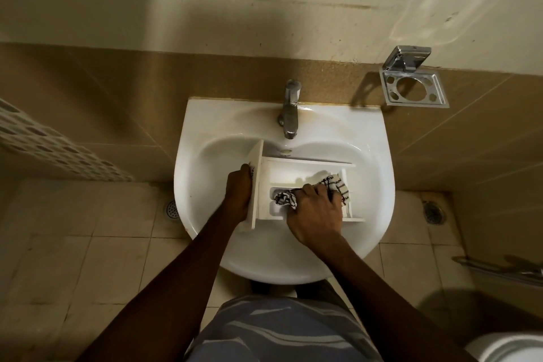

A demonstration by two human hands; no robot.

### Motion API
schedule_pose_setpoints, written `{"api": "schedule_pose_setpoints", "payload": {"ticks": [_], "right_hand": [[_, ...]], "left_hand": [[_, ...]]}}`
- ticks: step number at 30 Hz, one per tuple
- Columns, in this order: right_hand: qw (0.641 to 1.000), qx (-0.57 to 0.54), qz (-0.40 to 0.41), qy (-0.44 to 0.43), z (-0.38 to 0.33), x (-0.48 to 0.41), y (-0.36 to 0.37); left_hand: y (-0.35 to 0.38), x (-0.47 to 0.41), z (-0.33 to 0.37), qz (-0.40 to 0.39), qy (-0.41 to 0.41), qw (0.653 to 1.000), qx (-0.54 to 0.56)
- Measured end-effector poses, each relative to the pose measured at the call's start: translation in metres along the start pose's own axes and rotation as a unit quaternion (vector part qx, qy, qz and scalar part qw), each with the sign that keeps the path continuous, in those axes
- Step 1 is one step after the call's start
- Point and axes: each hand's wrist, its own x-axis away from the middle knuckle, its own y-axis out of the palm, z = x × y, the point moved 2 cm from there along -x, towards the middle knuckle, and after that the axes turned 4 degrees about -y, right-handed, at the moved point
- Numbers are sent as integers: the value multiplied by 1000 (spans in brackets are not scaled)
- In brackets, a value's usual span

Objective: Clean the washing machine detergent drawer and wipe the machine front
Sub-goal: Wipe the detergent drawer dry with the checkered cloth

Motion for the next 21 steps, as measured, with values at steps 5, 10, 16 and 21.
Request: {"api": "schedule_pose_setpoints", "payload": {"ticks": [5,10,16,21], "right_hand": [[992,-122,-1,19,-31,-4,-6],[998,-55,-34,13,19,-2,-11],[993,-75,-34,80,13,0,-9],[974,-213,-18,71,-26,-4,-12]], "left_hand": [[0,-1,-1,10,13,1000,9],[-1,1,-2,5,8,1000,4],[0,4,-2,12,17,1000,5],[0,8,-1,22,21,999,9]]}}
